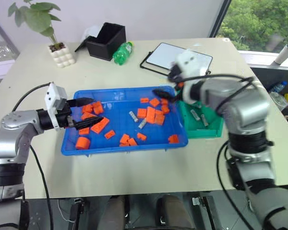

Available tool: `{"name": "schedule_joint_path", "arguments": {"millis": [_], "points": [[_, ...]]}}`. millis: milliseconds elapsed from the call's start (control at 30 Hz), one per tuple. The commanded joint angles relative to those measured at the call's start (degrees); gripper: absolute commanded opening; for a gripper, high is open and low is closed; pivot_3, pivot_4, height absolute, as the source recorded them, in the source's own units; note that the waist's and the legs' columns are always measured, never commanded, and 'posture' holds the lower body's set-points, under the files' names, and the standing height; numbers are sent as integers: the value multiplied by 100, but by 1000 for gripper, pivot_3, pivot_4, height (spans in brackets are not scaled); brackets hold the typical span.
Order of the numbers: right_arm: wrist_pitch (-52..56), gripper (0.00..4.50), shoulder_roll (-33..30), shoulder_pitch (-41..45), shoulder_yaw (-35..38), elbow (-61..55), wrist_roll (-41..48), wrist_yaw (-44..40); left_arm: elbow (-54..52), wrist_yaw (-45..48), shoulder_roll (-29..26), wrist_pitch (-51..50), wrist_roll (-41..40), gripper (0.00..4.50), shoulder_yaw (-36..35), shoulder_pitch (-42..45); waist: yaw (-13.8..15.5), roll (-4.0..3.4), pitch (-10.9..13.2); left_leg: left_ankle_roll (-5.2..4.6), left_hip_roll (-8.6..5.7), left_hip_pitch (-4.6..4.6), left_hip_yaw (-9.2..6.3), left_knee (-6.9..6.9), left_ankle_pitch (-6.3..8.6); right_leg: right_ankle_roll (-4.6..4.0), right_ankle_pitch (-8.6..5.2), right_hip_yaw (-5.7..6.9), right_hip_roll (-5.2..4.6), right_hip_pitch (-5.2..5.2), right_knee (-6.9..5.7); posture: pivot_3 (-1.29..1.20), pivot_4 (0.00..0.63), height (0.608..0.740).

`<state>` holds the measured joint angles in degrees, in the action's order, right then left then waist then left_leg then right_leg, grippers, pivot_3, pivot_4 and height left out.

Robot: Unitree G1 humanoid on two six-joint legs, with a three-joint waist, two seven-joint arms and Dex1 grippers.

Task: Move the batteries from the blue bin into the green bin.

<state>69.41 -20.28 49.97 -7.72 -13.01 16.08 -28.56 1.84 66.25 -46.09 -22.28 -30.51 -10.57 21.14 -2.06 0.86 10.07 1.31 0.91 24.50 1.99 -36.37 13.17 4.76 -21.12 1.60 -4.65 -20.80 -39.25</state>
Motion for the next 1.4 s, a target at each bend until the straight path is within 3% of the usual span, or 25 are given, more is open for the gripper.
{"name": "schedule_joint_path", "arguments": {"millis": [33,333,900,1400], "points": [[-288,4433,257,-128,-240,46,19,73,-526,-186,-98,-124,-180,4500,-338,-161,15,1,0,-5,-1,1,0,-9,3,1,0,0,-1,4,0,0,150,740],[-776,4433,640,-215,-811,829,14,-213,-1519,-426,-272,-687,-479,4500,-553,-863,-36,1,0,-33,3,-2,-5,-23,20,1,1,0,3,8,-7,0,150,740],[-1867,4433,1052,43,-1375,2422,-544,-582,-1885,-861,-63,-743,-587,4500,-558,-1145,-41,1,0,-32,4,-2,-6,-22,19,1,1,1,4,7,-8,0,150,740],[-1288,4433,904,318,-1432,2765,-686,-1027,-2051,-1176,61,-607,-622,4500,-687,-1217,-36,4,-3,-32,3,-5,-7,-23,19,1,1,2,2,11,-8,0,150,740]]}}
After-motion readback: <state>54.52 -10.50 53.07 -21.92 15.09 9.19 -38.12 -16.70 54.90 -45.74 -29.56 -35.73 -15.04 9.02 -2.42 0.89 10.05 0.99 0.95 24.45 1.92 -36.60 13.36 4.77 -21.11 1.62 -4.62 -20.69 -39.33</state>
